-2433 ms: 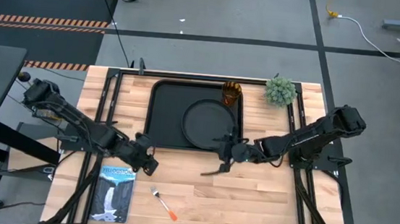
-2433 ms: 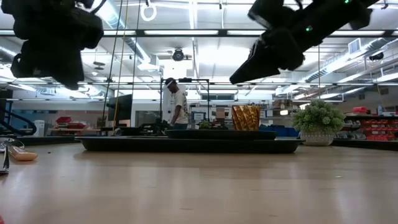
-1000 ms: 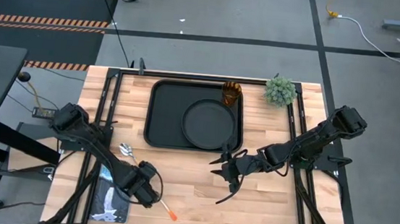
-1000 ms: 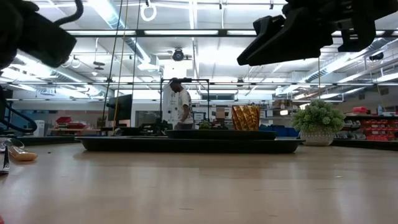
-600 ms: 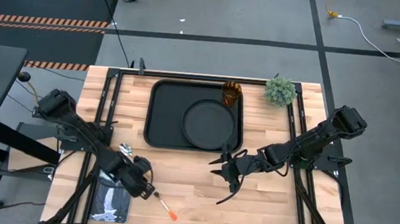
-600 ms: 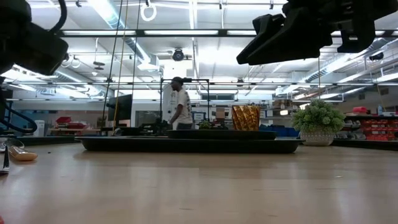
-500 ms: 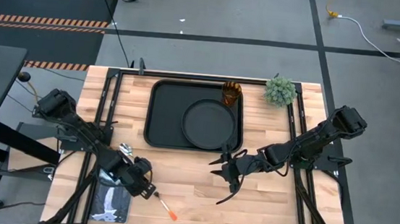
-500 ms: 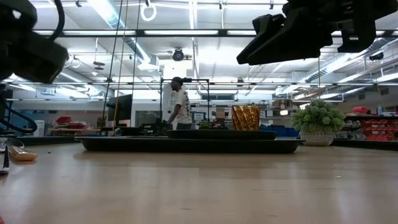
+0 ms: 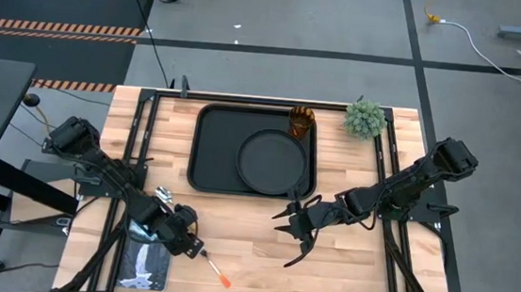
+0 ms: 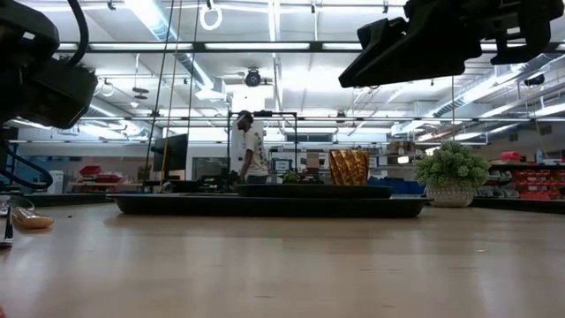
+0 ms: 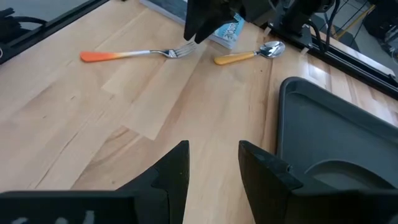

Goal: Pick and place plate/cup/fork/spoon on tray
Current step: Put the orange fork on the black tray to the left of the black plate

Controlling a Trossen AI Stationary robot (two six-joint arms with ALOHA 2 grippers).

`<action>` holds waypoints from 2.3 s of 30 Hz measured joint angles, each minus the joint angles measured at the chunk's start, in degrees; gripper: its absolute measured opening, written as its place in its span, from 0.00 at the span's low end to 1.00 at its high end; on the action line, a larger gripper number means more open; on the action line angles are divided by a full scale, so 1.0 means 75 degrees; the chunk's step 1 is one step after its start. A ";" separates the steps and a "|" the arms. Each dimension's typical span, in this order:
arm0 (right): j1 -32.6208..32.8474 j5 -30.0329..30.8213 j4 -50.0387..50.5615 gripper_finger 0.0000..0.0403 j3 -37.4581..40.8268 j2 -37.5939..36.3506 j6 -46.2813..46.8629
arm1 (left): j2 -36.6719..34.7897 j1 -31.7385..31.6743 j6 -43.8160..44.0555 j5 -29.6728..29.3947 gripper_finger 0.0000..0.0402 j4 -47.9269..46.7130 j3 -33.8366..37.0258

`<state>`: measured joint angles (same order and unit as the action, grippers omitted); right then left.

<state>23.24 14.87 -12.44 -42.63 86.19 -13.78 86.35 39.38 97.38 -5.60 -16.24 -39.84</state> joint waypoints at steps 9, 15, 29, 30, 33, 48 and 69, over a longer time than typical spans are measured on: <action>0.0000 -0.0002 -0.0181 0.36 0.0000 0.0000 -0.0014 | 0.0181 -0.0063 -0.0325 -0.0177 0.38 0.0307 0.0001; 0.0000 -0.0005 -0.0226 0.36 0.0000 0.0000 -0.0006 | 0.0256 -0.0180 -0.0461 -0.0193 0.36 0.0498 -0.0002; 0.0000 -0.0005 -0.0252 0.36 0.0000 0.0000 0.0006 | 0.0256 -0.0221 -0.0474 -0.0190 0.35 0.0495 -0.0002; 0.0000 -0.0005 -0.0252 0.36 0.0000 0.0000 0.0006 | 0.0256 -0.0221 -0.0471 -0.0190 0.35 0.0495 -0.0002; 0.0000 -0.0005 -0.0252 0.36 0.0000 0.0000 0.0009 | 0.0256 -0.0221 -0.0432 -0.0190 0.35 0.0491 -0.0002; 0.0000 -0.0005 -0.0250 0.36 0.0000 0.0000 0.0007 | 0.0256 -0.0221 -0.0405 -0.0190 0.35 0.0404 -0.0002; 0.0002 -0.0008 -0.0270 0.36 0.0000 0.0000 0.0012 | 0.0477 -0.0280 -0.0331 -0.0161 0.35 0.0550 -0.0016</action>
<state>23.26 14.81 -14.46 -42.63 86.19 -13.69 89.92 37.28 94.90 -6.81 -12.12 -39.97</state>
